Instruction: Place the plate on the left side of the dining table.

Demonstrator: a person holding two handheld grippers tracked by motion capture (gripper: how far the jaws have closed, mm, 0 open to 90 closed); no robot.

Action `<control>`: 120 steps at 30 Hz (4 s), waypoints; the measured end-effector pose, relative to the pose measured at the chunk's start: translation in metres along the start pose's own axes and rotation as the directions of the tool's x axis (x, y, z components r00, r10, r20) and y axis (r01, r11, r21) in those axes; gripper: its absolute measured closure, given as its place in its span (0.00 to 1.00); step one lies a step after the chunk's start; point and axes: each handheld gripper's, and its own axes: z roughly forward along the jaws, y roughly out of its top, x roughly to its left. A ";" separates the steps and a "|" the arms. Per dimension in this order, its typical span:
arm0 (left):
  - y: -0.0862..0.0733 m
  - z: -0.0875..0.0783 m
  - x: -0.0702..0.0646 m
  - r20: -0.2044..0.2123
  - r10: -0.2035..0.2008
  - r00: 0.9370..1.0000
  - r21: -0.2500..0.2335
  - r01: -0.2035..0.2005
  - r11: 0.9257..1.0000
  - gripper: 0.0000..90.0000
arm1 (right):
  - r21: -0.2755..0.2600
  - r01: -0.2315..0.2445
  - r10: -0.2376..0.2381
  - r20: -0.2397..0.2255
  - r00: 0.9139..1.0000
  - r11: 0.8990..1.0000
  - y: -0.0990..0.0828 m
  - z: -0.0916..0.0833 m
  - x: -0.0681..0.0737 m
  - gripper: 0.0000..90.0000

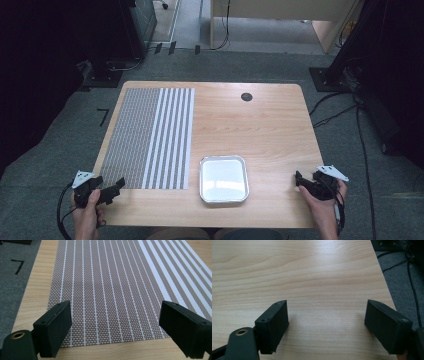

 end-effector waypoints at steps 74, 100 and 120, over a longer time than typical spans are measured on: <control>0.021 0.040 -0.159 0.198 0.133 0.971 0.074 -0.150 0.986 0.16 | -0.116 -0.006 -0.015 -0.183 0.983 0.993 0.052 -0.022 0.113 0.44; 0.018 0.055 -0.215 0.317 0.141 0.938 0.079 -0.174 0.982 0.32 | -0.025 -0.045 0.033 -0.352 0.935 0.999 0.055 -0.005 0.138 0.69; -0.002 0.062 -0.229 0.349 0.140 0.926 0.128 -0.195 0.972 0.73 | 0.121 -0.102 0.146 -0.452 0.880 0.987 0.042 0.012 0.148 0.94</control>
